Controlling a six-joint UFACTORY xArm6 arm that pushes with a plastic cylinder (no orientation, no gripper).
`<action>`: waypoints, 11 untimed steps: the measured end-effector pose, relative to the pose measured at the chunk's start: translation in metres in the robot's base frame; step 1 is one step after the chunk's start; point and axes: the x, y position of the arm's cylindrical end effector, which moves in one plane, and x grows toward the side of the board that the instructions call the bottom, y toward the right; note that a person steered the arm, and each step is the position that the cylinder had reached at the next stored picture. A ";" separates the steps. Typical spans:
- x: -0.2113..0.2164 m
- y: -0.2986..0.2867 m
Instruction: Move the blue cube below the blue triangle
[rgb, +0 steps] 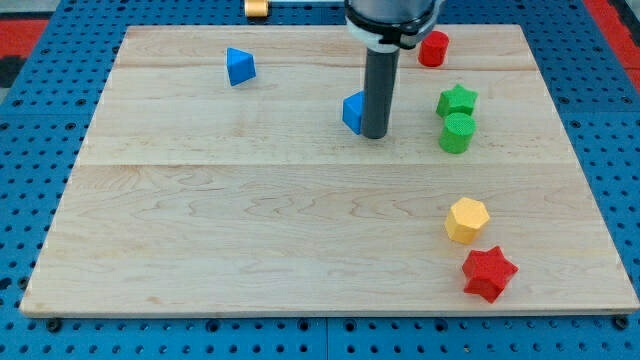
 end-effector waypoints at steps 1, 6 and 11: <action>-0.011 0.009; -0.052 -0.013; -0.053 -0.115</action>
